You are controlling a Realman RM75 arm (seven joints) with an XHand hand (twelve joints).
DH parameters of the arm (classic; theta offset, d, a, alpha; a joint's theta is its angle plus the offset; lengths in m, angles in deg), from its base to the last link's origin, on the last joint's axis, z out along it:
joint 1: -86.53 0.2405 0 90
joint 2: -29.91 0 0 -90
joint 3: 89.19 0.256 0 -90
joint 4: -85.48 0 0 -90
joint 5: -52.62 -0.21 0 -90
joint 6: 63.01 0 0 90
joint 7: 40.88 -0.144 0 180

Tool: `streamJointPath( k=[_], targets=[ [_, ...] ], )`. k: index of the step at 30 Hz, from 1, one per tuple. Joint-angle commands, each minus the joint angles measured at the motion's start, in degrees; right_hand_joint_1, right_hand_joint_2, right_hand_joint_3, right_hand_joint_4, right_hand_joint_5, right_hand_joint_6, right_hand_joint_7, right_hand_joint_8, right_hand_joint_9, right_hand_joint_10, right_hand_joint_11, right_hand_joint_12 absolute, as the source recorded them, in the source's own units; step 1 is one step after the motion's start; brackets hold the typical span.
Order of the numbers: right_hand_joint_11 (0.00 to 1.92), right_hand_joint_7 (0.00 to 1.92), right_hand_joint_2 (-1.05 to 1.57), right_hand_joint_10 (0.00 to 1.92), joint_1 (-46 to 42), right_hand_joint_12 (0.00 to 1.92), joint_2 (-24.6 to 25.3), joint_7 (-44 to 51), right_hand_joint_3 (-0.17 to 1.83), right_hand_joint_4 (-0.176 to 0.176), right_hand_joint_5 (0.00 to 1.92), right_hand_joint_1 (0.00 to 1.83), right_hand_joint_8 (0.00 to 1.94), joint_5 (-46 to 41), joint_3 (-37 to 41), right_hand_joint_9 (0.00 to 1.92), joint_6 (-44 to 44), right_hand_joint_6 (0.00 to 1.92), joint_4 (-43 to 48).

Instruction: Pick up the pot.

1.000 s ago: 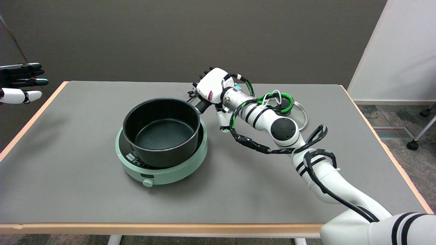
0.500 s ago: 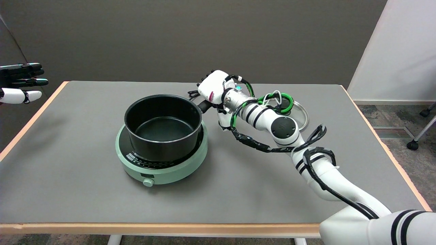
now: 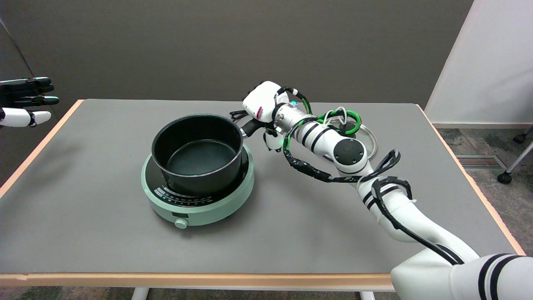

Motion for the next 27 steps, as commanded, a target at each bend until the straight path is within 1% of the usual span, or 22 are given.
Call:
streamJointPath(
  k=[1,3,4,5,9,12,13,17,19,24,25,27],
  targets=[
    [1.8,1.8,0.1,1.8,0.5,1.8,-0.9,0.0,1.71,-0.075,1.8,1.17,1.8,-3.3,-0.6,1.8,1.1,1.8,1.3],
    [1.79,1.79,0.07,1.79,0.5,1.79,-0.9,0.0,1.66,-0.073,1.79,1.17,1.79,-3.3,-0.6,1.79,0.7,1.79,1.3],
    [1.8,1.8,0.1,1.8,0.5,1.8,-0.9,0.0,1.71,-0.074,1.8,1.17,1.8,-3.3,-0.6,1.8,0.7,1.8,1.3],
    [1.78,1.78,0.03,1.78,0.4,1.78,-0.9,0.0,1.69,-0.075,1.78,1.18,1.78,-3.3,-0.6,1.78,0.7,1.78,1.3],
    [1.76,1.76,-0.06,1.76,0.4,1.76,-0.9,0.0,1.82,-0.081,1.76,1.2,1.76,-3.3,-0.6,1.76,0.7,1.76,1.3],
    [1.76,1.76,-0.08,1.76,0.4,1.76,-0.9,-0.7,1.83,-0.084,1.76,1.2,1.76,-3.6,-0.6,1.76,0.8,1.76,1.3],
    [1.75,1.75,-0.06,1.75,0.4,1.75,-0.9,-0.7,1.83,-0.084,1.75,1.19,1.75,-4.0,-0.6,1.75,1.0,1.75,1.2],
    [1.73,1.73,0.16,1.73,0.3,1.73,-0.9,-1.4,1.68,-0.084,1.73,1.14,1.73,-6.8,-0.1,1.73,1.3,1.73,1.1],
    [1.72,1.72,0.31,1.72,0.3,1.72,-1.0,-1.9,1.57,-0.085,1.72,1.1,1.72,-7.4,-0.1,1.72,1.7,1.72,1.1],
    [1.7,1.7,0.56,1.7,0.2,1.7,-1.5,-2.6,1.58,-0.088,1.7,1.03,1.7,-8.9,0.0,1.7,2.2,1.7,1.4],
    [1.71,1.71,0.49,1.71,0.2,1.71,-1.7,-2.6,1.57,-0.087,1.71,1.05,1.71,-9.1,0.0,1.71,2.2,1.71,1.5],
    [1.7,1.7,0.6,1.7,0.2,1.7,-2.0,-2.6,1.61,-0.089,1.7,1.01,1.7,-9.2,-0.2,1.7,2.3,1.7,1.8]
  ],
)
